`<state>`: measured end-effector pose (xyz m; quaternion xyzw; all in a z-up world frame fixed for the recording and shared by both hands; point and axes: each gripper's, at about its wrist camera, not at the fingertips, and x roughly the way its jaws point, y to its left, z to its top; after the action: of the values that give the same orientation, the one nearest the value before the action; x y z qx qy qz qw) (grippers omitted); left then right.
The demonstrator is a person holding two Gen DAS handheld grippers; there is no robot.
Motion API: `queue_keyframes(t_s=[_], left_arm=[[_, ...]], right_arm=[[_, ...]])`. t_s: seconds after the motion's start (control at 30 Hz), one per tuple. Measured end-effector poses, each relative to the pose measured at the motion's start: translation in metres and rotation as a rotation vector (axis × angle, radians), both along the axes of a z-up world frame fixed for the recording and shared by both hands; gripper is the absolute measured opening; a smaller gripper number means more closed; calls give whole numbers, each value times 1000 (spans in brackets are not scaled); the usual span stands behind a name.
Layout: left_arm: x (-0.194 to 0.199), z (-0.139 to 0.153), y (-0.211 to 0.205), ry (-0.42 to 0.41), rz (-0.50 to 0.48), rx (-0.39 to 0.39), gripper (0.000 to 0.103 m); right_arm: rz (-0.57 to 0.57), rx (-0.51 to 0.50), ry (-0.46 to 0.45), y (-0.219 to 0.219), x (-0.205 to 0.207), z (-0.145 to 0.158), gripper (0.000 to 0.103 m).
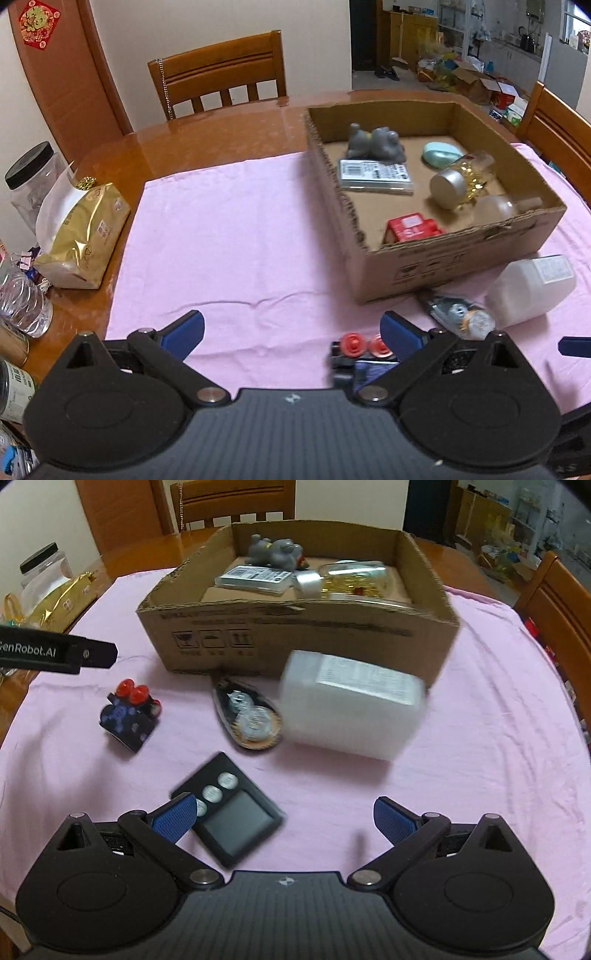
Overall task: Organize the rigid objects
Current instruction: 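Move the left tool to the black cube toy while the right approaches the black timer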
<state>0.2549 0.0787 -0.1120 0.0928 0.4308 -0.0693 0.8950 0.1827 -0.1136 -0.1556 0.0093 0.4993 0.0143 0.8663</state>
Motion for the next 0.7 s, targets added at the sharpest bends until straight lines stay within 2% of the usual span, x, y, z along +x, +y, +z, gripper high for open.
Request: queue_keyframes(t_s=[0.17,0.33,0.7], left_arm=[[2,-2,15,-2,-18,-12,101],[0,-5,19,11,-39,-16,101],[-10,-19,-6,53,-168,-1,101]], right_arm=[[-33,-46,-34,28,10,-10,103],[-61,-100,-31,38,15,-21,103],[-131,-63,5,0,-14,-23,103]])
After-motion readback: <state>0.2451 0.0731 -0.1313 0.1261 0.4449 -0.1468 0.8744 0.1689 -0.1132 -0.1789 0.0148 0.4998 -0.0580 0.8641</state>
